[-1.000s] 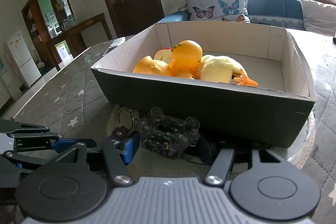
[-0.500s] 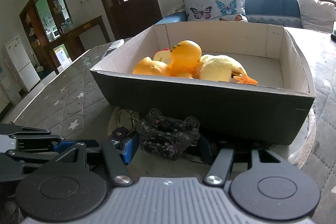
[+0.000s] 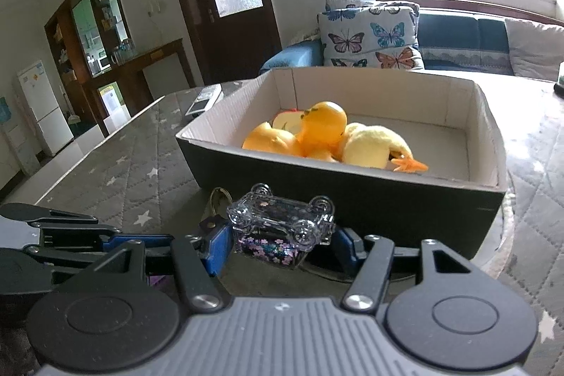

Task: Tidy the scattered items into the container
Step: 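Close the left tool on the purple strap of the keychain, then lift the keychain with the left tool over the box rim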

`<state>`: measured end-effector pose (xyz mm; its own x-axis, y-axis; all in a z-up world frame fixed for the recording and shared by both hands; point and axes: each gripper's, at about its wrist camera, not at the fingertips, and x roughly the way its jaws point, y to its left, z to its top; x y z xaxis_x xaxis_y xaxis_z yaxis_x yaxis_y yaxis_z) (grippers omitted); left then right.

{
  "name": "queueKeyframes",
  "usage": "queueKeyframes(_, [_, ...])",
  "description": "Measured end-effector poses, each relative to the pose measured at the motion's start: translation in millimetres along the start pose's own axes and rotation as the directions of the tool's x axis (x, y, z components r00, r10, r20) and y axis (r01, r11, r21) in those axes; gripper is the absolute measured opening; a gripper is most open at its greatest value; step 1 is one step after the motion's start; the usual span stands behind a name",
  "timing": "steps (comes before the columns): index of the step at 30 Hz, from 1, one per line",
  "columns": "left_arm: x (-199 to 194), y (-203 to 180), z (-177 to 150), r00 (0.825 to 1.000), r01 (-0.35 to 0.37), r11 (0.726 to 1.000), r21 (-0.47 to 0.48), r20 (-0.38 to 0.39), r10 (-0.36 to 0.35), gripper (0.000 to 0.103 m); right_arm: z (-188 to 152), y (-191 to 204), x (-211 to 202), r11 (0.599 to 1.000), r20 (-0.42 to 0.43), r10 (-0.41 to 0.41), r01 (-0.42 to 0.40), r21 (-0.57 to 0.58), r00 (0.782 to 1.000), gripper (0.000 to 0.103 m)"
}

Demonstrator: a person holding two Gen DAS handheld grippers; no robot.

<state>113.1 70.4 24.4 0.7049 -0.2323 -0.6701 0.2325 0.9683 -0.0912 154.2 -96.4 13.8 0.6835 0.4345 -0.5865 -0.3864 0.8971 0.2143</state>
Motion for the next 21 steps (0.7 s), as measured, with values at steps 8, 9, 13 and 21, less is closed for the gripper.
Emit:
queueKeyframes(8, [-13, -7, 13, 0.999, 0.01, 1.0, 0.012, 0.044, -0.01, 0.02, 9, 0, -18, 1.0, 0.046, 0.003, -0.002, -0.009, 0.999, 0.061])
queueKeyframes(9, [-14, -8, 16, 0.999, 0.011, 1.0, 0.015, 0.051, -0.012, 0.02, 10, 0, -20, 1.0, 0.054, 0.002, -0.001, -0.009, 0.999, 0.061])
queueKeyframes(13, [-19, -10, 28, 0.997, 0.022, 1.0, 0.018, 0.075, -0.023, 0.02, 19, -3, -28, 1.0, 0.084, -0.004, 0.005, -0.01, 0.996, 0.061])
queueKeyframes(21, [-16, -20, 59, 0.992, 0.038, 0.999, 0.033, 0.116, -0.042, 0.02, 37, -14, -34, 1.0, 0.124, -0.03, 0.03, -0.002, 0.992, 0.061])
